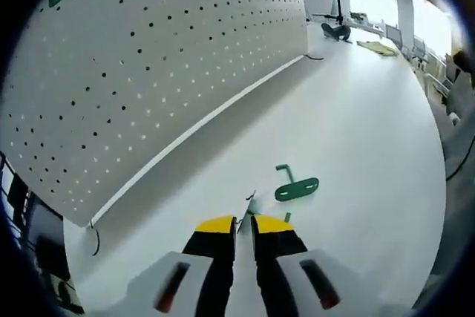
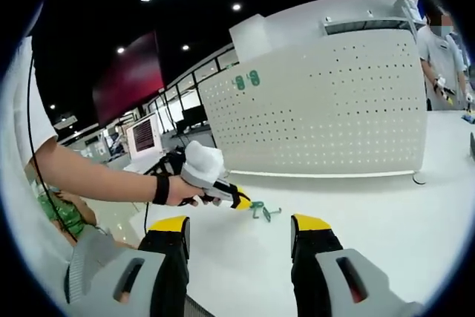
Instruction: Insert the hook assembly into the mounting plate slot until the hook locks in place.
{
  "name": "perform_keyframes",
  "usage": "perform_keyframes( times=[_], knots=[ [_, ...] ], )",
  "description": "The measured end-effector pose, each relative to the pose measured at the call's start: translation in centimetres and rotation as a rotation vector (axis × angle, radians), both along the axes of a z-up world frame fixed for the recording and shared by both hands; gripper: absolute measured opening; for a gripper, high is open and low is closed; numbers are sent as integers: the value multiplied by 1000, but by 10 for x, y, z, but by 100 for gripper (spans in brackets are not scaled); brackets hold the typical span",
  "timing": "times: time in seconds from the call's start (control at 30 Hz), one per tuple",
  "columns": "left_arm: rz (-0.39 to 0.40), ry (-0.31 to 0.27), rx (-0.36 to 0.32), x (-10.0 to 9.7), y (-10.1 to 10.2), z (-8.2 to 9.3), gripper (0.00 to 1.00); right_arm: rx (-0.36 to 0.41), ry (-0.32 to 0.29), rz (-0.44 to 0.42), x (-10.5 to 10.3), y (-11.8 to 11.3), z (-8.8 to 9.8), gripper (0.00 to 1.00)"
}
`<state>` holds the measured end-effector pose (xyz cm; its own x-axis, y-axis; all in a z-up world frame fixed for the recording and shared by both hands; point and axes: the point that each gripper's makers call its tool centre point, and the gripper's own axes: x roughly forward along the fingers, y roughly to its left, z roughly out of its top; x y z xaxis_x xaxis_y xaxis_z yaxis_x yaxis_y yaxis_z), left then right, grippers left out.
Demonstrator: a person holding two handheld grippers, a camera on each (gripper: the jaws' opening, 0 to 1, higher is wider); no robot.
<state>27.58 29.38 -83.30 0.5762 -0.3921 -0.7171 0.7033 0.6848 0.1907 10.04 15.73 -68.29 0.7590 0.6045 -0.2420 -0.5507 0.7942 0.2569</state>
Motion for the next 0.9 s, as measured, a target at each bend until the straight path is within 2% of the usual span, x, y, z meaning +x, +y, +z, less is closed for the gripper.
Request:
perform_keyframes(
  times=[0.2, 0.5, 0.6, 0.9],
  knots=[
    [-2, 12, 16, 1, 0, -6, 6, 2, 9, -12, 0, -2, -3, 55],
    [-25, -10, 37, 5, -2, -4, 4, 10, 15, -26, 2, -4, -5, 55],
    [2, 0, 14, 7, -1, -3, 4, 9, 14, -26, 2, -4, -5, 55],
    [21, 19, 3, 2, 4, -2, 2, 6, 14, -21, 2, -4, -5, 55]
  ],
)
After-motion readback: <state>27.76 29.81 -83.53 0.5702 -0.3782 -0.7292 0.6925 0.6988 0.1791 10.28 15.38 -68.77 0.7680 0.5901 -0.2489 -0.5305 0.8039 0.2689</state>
